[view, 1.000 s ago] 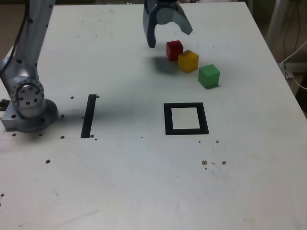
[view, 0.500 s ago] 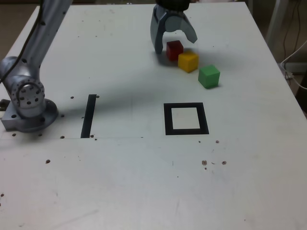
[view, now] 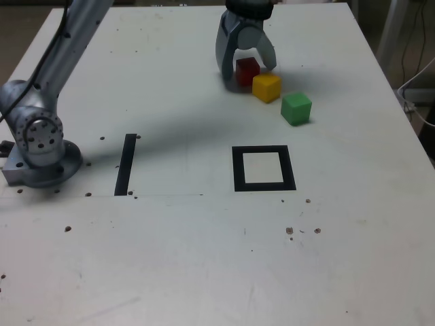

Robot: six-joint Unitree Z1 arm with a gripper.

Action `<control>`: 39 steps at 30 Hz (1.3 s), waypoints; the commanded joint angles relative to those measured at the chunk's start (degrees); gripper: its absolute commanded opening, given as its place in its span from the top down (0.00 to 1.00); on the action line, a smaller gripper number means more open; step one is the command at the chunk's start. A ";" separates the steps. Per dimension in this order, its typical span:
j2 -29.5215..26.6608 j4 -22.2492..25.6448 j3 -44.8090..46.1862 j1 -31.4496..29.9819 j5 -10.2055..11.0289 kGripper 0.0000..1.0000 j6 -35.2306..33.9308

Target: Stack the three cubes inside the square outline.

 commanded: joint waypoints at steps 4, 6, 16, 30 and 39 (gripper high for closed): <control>0.16 0.00 -0.24 -0.16 -0.38 0.61 0.39; 0.13 -0.07 -0.22 -0.16 -0.66 0.68 0.81; 0.04 0.18 0.02 -0.17 -1.14 0.71 1.33; -2.82 0.85 0.99 -0.34 0.05 0.71 1.41; -9.57 1.80 6.15 -4.43 0.39 0.71 -0.22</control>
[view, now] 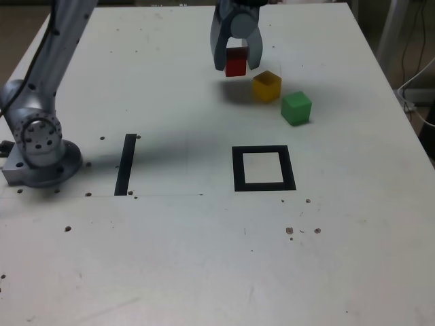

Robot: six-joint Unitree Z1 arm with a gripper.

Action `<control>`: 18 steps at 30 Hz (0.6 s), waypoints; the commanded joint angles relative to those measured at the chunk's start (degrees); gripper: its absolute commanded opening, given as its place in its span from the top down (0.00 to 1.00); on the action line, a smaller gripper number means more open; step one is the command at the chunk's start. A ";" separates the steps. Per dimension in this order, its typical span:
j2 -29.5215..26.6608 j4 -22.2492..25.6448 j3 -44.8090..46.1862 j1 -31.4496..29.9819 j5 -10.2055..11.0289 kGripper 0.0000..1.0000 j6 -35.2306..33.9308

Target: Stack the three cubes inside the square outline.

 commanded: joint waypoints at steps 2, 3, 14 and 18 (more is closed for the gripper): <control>-3.51 0.01 3.28 -2.95 -0.49 0.71 -1.67; -4.38 -0.06 4.23 -3.93 -0.69 0.71 -2.22; -11.70 -2.44 14.06 -17.02 -4.45 0.71 -10.22; -12.28 -4.34 16.69 -21.95 -5.98 0.71 -12.94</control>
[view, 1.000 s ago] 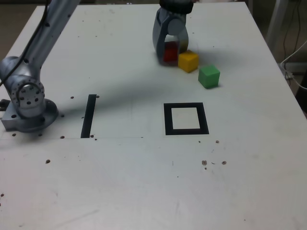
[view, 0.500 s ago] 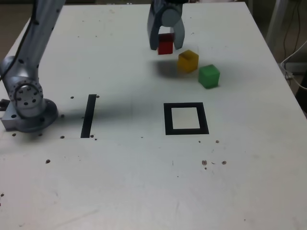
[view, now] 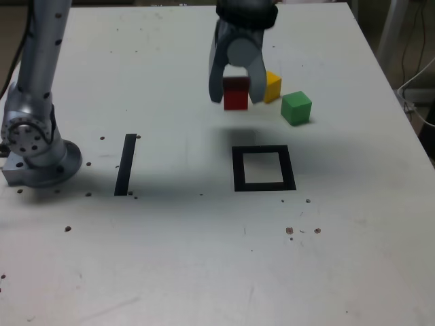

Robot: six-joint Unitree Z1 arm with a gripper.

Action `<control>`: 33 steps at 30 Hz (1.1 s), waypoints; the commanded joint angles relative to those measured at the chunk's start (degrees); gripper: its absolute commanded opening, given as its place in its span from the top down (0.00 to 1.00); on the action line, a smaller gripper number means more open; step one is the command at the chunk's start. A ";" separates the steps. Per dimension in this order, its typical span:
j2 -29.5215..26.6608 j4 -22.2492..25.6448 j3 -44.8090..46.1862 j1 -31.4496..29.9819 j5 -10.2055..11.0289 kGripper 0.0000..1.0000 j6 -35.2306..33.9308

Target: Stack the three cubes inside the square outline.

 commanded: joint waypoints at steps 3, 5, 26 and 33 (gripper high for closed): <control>-0.42 -2.65 2.39 -4.33 -1.42 0.71 -2.18; -0.27 -3.88 3.40 -5.74 -1.84 0.71 -2.99; 2.14 -13.11 8.24 -11.13 -2.44 0.71 -6.85; 3.80 -13.96 7.45 -11.13 -2.28 0.71 -7.50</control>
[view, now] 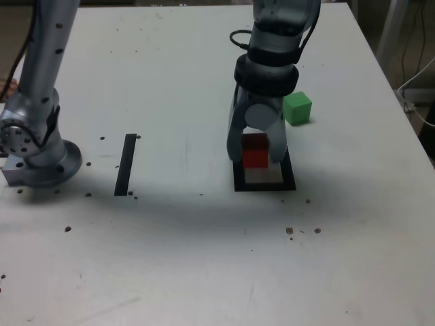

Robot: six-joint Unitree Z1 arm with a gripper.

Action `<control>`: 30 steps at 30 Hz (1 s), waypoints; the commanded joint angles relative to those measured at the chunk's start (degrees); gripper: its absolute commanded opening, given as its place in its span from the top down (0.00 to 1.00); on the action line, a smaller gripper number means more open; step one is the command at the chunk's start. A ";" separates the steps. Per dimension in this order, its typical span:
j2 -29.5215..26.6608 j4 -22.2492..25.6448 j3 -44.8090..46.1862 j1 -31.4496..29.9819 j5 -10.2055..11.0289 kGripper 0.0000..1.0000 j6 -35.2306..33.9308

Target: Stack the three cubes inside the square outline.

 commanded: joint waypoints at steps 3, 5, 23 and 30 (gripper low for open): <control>1.41 -0.37 -0.72 -0.06 -0.01 0.71 -0.30; 1.85 -0.61 -0.85 -0.06 -0.08 0.71 -0.36; 2.52 -4.01 0.32 -0.06 -0.68 0.03 1.02; 1.84 -4.14 1.28 -0.06 -0.58 0.01 0.78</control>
